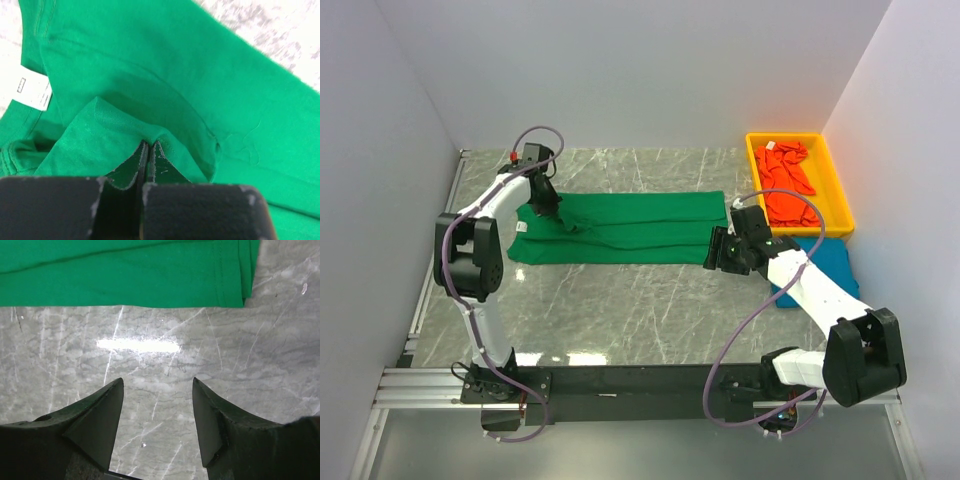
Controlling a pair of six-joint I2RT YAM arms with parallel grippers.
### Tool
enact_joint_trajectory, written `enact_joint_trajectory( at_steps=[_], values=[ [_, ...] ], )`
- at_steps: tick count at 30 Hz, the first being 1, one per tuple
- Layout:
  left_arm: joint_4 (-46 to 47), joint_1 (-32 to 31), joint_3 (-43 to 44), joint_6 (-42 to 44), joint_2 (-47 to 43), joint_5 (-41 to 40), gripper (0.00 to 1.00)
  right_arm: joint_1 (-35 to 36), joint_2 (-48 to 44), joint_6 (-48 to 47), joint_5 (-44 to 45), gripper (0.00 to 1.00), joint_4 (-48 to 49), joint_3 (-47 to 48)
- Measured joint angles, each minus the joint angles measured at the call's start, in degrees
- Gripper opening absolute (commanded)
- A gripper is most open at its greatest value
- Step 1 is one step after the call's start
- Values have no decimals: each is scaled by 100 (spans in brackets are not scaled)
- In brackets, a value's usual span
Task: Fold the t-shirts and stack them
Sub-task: Fold the tshirt
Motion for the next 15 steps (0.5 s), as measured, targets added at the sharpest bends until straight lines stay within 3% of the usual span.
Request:
enact_joint_trajectory(
  at_steps=[8,15],
  values=[
    [330,24,308,151,48,127,1,0,-4,2,9,64,4,-33],
    [627,24,525,313,293,192,9,0,-4,26,15,64,28,-46]
  ],
)
